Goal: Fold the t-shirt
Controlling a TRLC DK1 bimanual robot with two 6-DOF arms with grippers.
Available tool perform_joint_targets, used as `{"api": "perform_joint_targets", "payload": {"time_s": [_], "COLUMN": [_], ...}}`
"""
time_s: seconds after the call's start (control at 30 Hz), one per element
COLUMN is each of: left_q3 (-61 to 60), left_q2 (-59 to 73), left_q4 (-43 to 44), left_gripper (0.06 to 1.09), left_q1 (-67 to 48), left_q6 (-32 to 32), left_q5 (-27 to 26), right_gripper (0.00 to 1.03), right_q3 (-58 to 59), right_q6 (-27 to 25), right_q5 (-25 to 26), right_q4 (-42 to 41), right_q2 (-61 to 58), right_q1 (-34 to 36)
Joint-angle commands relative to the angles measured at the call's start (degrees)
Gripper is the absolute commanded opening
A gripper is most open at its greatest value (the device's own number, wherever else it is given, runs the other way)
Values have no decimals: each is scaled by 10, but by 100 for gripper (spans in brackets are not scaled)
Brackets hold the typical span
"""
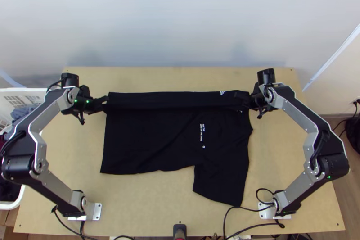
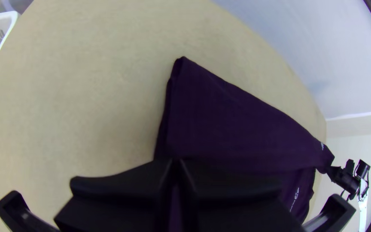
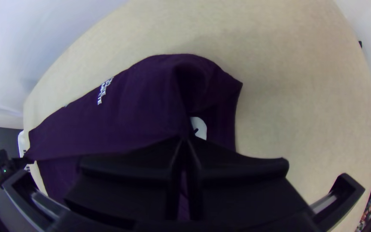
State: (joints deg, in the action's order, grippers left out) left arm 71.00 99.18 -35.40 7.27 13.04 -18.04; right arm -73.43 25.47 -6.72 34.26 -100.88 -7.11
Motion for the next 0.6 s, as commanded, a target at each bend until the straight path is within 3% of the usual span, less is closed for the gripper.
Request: {"api": "perform_joint_targets", "payload": {"time_s": [0.0, 0.03, 0.07, 0.17, 0.3, 0.43, 0.57], "left_q3": [-42, -48, -46, -68, -63, -59, -62], "left_q2": [-50, -55, -61, -99, -105, -123, -148], "left_q4": [2, 1, -10, 16, 15, 4, -13], "left_gripper": [79, 100, 103, 103, 104, 103, 103], "left_q1": [-6, -9, -12, -12, 6, 26, 35], "left_q6": [-5, -6, -12, -16, -18, -34, -42], "left_q5": [-5, -6, -6, -6, -6, -6, -6], "right_gripper": [30, 45, 57, 78, 89, 89, 98], "right_q3": [28, 34, 39, 52, 65, 84, 87], "right_q6": [-1, 0, 2, 7, 9, 64, 74], "right_q5": [10, 12, 14, 19, 18, 18, 18], "right_q4": [-6, -6, -6, -5, 13, 66, 188], "right_q2": [34, 42, 50, 70, 98, 161, 185], "right_q1": [-3, -4, -4, -4, -4, -4, -15]}}
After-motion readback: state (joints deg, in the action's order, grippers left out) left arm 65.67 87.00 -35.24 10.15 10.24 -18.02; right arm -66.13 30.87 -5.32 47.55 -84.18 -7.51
